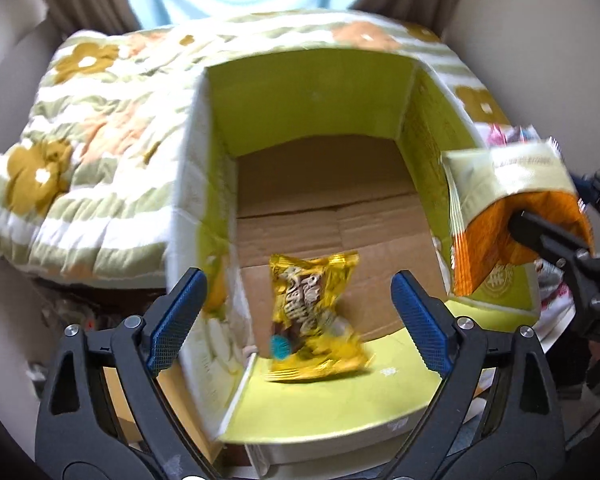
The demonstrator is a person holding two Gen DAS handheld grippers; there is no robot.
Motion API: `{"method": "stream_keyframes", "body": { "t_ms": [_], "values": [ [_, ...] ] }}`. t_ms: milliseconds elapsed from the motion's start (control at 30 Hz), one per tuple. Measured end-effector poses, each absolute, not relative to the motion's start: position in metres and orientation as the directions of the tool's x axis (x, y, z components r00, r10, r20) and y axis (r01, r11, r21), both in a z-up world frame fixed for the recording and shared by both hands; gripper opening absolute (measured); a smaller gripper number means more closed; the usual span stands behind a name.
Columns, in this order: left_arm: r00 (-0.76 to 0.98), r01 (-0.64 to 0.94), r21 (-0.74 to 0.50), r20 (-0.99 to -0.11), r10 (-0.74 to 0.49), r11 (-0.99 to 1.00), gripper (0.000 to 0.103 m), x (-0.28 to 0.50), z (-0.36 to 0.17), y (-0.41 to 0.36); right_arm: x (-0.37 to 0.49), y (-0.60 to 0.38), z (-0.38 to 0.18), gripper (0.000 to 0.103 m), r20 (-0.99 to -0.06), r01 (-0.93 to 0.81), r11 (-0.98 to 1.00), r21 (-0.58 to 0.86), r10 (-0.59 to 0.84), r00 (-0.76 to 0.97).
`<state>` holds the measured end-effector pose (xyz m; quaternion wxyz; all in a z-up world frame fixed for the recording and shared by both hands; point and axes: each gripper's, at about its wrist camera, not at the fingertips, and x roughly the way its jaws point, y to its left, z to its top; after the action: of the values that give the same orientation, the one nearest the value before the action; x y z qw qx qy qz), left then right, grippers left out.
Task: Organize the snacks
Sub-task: 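Release the gold bag and orange chip bag into the box with both tools, then grasp the white printed snack bag with left tool while right tool grasps cheese chip bag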
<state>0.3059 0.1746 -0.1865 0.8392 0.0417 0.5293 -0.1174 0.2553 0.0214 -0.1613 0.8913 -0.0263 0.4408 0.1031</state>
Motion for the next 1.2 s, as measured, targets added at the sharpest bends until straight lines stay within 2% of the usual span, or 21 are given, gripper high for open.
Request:
{"method": "stream_keyframes", "body": {
  "t_ms": [200,500,533,567,600,867,1200],
  "values": [
    [0.474,0.118,-0.098,-0.869,-0.143,0.988,0.093,0.298,-0.169,0.207,0.262,0.038,-0.169,0.074,-0.803,-0.285,0.952,0.116,0.258,0.536],
    [0.514,0.060,-0.099,-0.850,-0.116,0.993,0.093,0.286,-0.160,0.222,0.268,0.054,-0.184,0.077,-0.810,-0.308,0.943,0.130,0.280,0.515],
    [0.516,0.056,-0.101,-0.849,-0.115,0.993,0.093,0.284,-0.160,0.223,0.267,0.053,-0.184,0.082,-0.806,-0.299,0.945,0.132,0.278,0.522],
    [0.515,0.052,-0.102,-0.849,-0.114,0.993,0.093,0.282,-0.159,0.224,0.267,0.052,-0.183,0.096,-0.801,-0.295,0.945,0.141,0.284,0.528],
    [0.515,0.049,-0.104,-0.850,-0.115,0.993,0.093,0.281,-0.160,0.225,0.265,0.051,-0.182,0.103,-0.793,-0.292,0.944,0.155,0.295,0.534],
    [0.504,0.066,-0.128,-0.851,-0.144,0.990,0.093,0.270,-0.163,0.229,0.237,0.051,-0.178,0.103,-0.772,-0.262,0.962,0.083,0.228,0.594],
    [0.523,0.250,-0.156,-0.809,-0.269,0.956,0.093,0.265,-0.144,0.196,0.210,0.036,-0.159,0.103,-0.773,-0.128,0.986,0.105,0.162,0.613]
  ]
}}
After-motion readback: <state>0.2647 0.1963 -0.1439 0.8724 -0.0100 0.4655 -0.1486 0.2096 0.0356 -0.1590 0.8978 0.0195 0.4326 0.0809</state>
